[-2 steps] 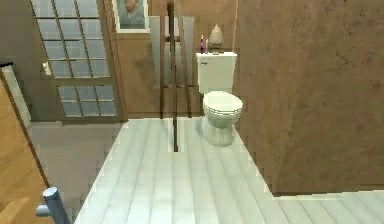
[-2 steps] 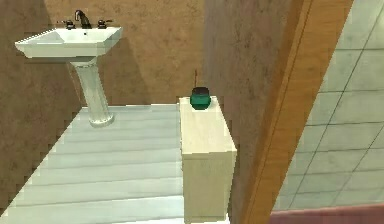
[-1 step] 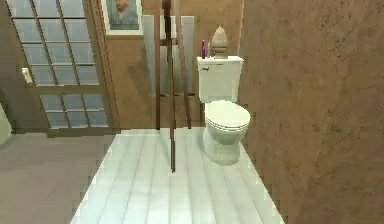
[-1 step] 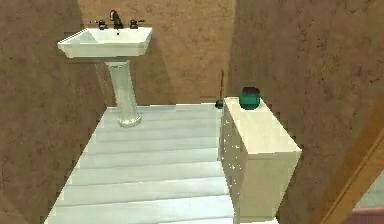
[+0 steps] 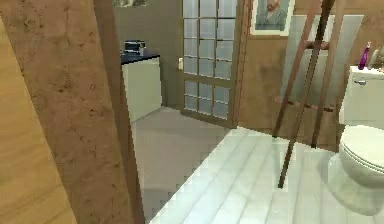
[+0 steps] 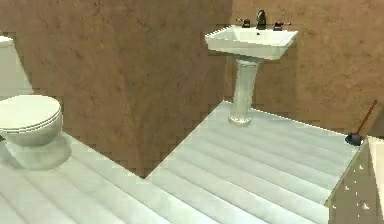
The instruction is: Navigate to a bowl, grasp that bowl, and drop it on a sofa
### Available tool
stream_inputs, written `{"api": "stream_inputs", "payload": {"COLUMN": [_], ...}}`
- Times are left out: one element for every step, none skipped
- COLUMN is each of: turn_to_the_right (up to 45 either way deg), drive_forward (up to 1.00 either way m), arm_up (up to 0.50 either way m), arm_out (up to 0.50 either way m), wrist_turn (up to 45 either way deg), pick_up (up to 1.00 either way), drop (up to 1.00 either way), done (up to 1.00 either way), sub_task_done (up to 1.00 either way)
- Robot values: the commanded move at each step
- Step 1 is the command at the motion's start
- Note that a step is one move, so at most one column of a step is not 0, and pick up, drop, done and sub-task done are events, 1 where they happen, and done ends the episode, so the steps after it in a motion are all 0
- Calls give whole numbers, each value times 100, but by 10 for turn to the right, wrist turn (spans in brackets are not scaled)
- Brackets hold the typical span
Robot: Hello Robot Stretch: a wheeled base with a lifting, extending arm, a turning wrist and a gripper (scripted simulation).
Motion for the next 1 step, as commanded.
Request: {"api": "stream_inputs", "payload": {"turn_to_the_right": [0], "drive_forward": [100], "arm_up": [0], "arm_out": [0], "wrist_turn": [0], "pick_up": [0], "drop": [0], "done": [0], "sub_task_done": [0]}}
